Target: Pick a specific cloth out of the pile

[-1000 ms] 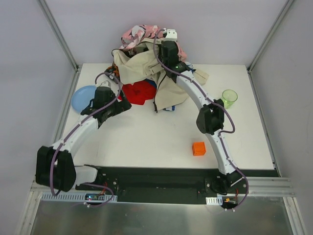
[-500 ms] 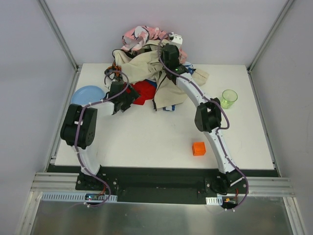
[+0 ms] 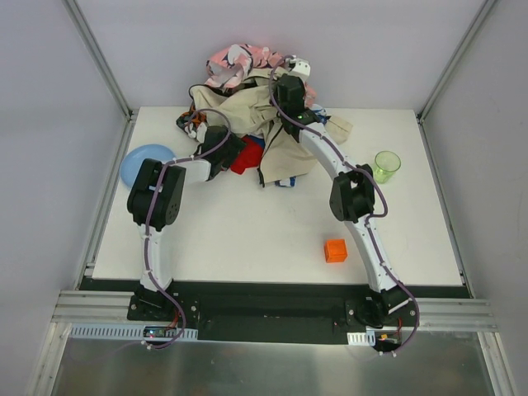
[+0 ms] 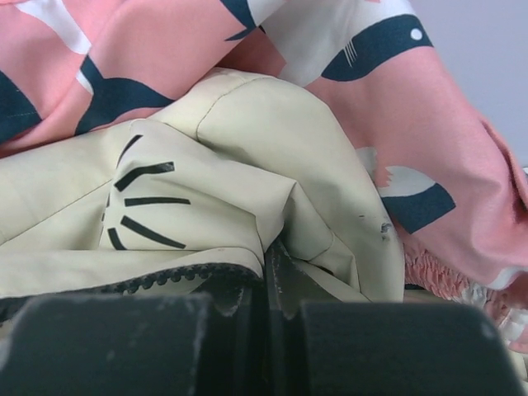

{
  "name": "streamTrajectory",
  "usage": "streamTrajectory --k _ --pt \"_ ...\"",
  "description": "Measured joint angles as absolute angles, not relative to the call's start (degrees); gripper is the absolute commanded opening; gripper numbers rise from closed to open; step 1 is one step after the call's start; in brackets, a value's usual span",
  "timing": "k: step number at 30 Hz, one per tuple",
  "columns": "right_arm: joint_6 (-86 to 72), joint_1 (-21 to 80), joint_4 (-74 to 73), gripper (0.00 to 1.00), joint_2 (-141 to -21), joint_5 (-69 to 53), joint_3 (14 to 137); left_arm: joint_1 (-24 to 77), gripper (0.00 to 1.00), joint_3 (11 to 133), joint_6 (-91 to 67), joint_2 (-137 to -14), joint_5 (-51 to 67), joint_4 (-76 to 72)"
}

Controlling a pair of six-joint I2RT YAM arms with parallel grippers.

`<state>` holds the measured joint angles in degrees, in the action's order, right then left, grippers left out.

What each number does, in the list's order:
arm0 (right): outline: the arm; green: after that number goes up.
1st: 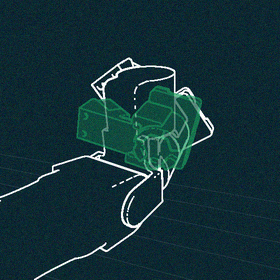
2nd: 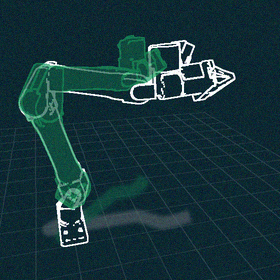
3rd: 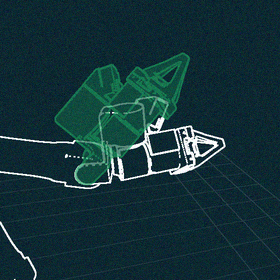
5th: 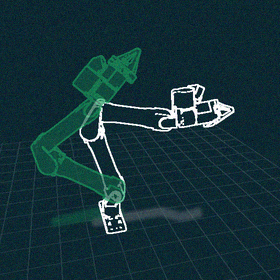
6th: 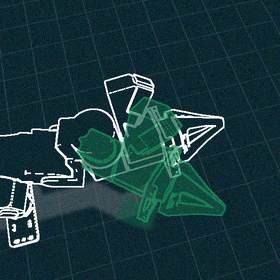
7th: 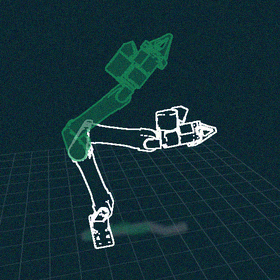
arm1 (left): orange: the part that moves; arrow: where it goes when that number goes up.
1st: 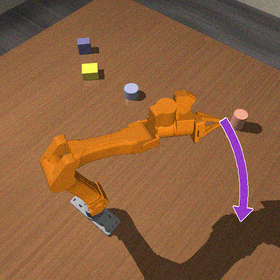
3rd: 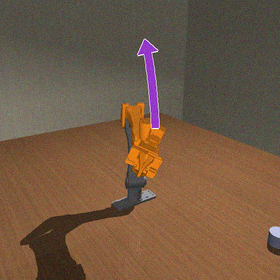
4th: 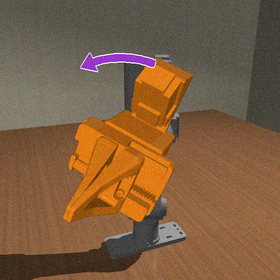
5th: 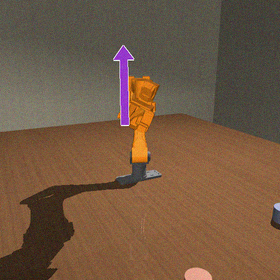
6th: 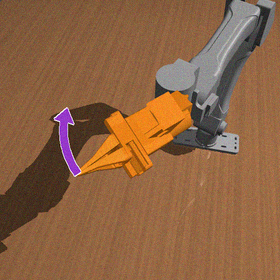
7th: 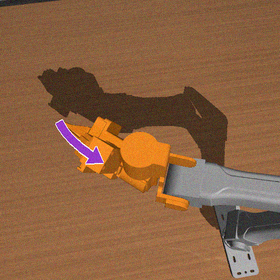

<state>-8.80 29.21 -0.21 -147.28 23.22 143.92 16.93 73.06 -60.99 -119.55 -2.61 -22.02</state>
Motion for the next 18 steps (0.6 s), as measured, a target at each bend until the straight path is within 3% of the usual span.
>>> streamTrajectory --k 2,4,5,12,18 --pt "-8.8 29.0 -0.2 0.01 -147.3 23.0 143.5 16.9 0.38 74.5 -61.3 -120.5 -2.7 -21.6" --pt "-8.8 28.9 -0.2 0.01 -147.3 22.6 142.9 16.9 0.04 74.8 -61.1 -120.7 -3.0 -21.4" --pt "-8.8 28.9 -0.2 0.01 -147.3 22.4 142.6 16.9 0.0 74.8 -61.2 -120.7 -3.1 -21.1" --pt "-8.4 28.4 -0.6 0.01 -147.2 21.2 140.9 16.9 0.0 71.9 -57.6 -117.2 -2.2 -20.8" --pt "-7.4 27.9 -1.7 0.01 -146.2 20.7 139.1 17.4 0.0 60.2 -51.4 -99.4 1.6 -19.4"
